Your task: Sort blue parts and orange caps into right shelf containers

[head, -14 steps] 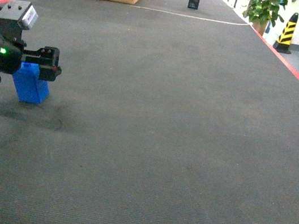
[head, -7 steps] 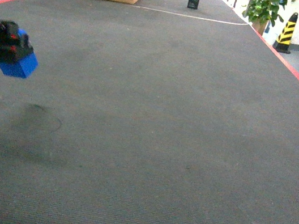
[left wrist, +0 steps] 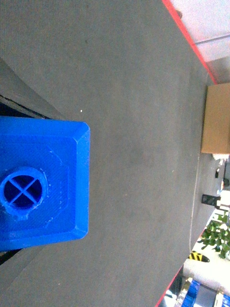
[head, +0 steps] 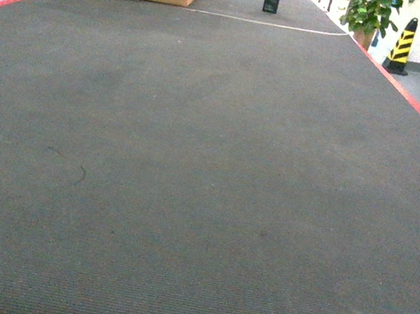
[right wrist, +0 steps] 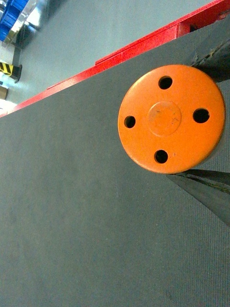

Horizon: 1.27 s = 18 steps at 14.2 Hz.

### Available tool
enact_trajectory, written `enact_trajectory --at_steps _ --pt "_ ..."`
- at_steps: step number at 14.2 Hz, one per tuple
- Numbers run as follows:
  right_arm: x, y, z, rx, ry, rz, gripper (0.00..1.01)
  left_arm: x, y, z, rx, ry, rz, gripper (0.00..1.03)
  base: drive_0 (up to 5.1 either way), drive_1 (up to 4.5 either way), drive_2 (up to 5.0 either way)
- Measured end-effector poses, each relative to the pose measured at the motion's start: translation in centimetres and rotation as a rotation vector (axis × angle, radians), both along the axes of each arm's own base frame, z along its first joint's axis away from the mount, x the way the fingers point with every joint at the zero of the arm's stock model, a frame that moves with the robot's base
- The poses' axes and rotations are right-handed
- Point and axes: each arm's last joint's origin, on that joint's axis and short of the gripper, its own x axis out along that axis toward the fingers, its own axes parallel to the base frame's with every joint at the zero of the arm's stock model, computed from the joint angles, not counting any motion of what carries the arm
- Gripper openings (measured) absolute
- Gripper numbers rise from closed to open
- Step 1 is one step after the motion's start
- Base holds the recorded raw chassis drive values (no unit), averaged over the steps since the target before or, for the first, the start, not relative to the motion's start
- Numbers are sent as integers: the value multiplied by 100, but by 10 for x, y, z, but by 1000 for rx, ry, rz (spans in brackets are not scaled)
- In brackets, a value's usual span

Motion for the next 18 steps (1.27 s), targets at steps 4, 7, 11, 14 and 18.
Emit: enact_trajectory --at_steps 4,7,11,14,18 --pt "0 1 0 2 -3 11 41 0 2 -4 -8 23 20 45 0 0 0" --pt "0 1 0 1 1 9 41 1 1 -3 -8 22 10 45 0 0 0" --pt "0 1 0 1 1 8 41 1 1 -3 -7 21 10 45 0 0 0" --pt "0 1 0 1 0 10 41 1 1 -3 -7 20 10 45 0 0 0" --pt "0 1 0 0 3 6 41 1 1 -3 -7 21 7 45 0 0 0"
